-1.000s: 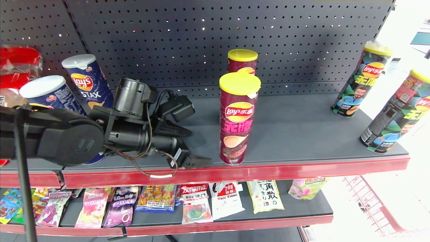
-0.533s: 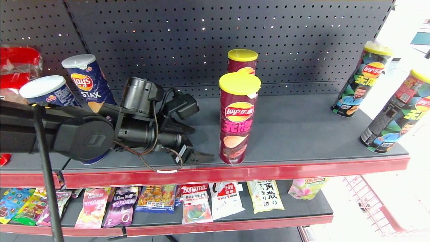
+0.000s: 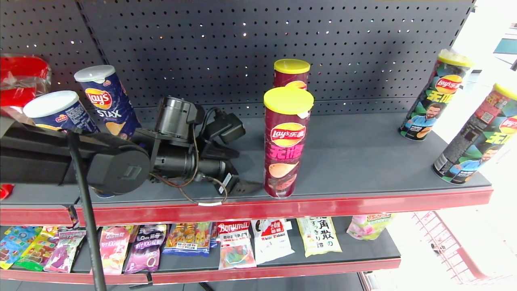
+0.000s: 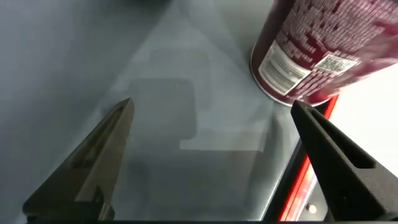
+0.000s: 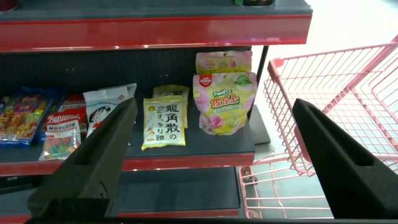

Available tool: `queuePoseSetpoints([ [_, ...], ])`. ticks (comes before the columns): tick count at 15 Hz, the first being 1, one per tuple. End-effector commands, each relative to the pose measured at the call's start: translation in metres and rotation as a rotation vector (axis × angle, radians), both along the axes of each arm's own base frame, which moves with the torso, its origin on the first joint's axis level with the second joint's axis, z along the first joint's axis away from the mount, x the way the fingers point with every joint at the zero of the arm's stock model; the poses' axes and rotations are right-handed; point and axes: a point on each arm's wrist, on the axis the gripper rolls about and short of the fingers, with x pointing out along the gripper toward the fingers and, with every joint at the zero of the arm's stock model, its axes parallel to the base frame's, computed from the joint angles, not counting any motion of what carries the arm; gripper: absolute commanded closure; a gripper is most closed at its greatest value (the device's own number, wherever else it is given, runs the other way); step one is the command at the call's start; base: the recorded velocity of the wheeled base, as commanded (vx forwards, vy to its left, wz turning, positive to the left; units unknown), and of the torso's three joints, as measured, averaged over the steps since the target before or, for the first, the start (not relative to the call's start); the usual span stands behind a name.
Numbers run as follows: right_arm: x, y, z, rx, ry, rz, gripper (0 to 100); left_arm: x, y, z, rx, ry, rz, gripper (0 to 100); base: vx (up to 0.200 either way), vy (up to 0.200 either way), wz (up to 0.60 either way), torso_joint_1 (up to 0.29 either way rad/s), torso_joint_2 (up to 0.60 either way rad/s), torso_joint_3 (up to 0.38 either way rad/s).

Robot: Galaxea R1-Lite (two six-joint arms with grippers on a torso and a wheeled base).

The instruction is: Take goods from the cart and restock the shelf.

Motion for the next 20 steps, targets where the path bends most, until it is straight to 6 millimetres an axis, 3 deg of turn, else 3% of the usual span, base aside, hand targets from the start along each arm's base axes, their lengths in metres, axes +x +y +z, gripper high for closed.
queuePoseSetpoints([
  [1, 0.0, 0.0, 0.0, -0.001, 0.0, 0.0, 0, 0.0, -0.001, 0.0, 0.001, 0.0, -0.002, 0, 0.0, 0.0, 0.0, 0.0, 0.0, 0.0],
  [20, 0.0, 0.0, 0.0, -0.001, 0.0, -0.002, 0, 0.003, -0.012, 0.004, -0.012, -0.017, -0.025, 0, 0.0, 0.0, 0.0, 0.0, 0.0, 0.0],
])
